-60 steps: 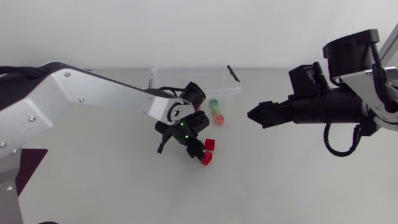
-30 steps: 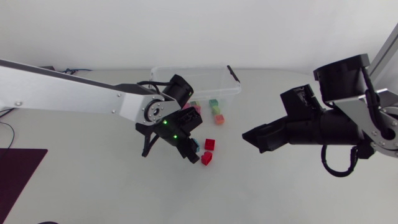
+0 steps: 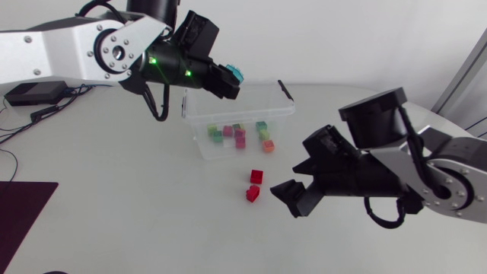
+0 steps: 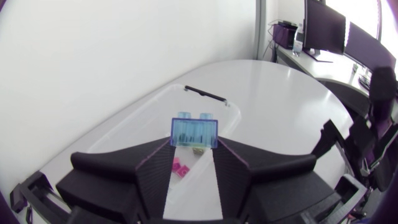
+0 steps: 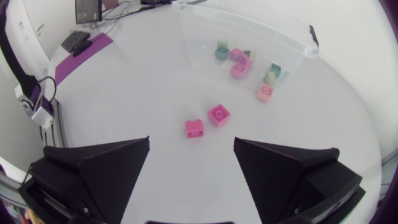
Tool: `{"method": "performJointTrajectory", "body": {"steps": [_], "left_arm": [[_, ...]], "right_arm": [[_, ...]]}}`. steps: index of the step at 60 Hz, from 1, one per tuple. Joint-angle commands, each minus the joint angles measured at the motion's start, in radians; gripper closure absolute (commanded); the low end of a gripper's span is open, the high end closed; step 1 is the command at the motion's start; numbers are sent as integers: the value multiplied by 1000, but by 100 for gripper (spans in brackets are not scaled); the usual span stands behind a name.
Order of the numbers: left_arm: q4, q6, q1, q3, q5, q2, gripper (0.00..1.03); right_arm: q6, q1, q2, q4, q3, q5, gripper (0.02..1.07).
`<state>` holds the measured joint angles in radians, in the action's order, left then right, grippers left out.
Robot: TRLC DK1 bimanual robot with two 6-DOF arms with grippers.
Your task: Pick up the duplo bricks and place them in the container
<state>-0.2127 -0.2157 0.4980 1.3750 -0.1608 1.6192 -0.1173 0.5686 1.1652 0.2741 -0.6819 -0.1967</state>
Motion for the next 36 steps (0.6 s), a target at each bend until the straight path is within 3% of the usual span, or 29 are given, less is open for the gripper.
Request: {"method": "performJointTrajectory", "body": {"steps": [1,6,8,12,14,20,36], "left_arm": [[44,53,-33,50,-11,96,78],[108,88,-61,76,-2,159,74],[122,95,-67,87,6,180,65],[144,99,-75,101,35,212,33],[157,101,-76,96,52,212,23],[176,108,-84,68,64,165,17],[223,99,-107,-149,70,-79,17]], "right_arm": [[-99,25,71,-13,10,34,7],[-145,39,145,-19,-5,68,7],[-147,39,179,-13,-18,60,7],[-168,63,248,8,-44,48,7],[-185,76,275,10,-56,46,7],[-179,93,370,0,-113,45,7],[-139,79,605,62,-312,59,7]]}}
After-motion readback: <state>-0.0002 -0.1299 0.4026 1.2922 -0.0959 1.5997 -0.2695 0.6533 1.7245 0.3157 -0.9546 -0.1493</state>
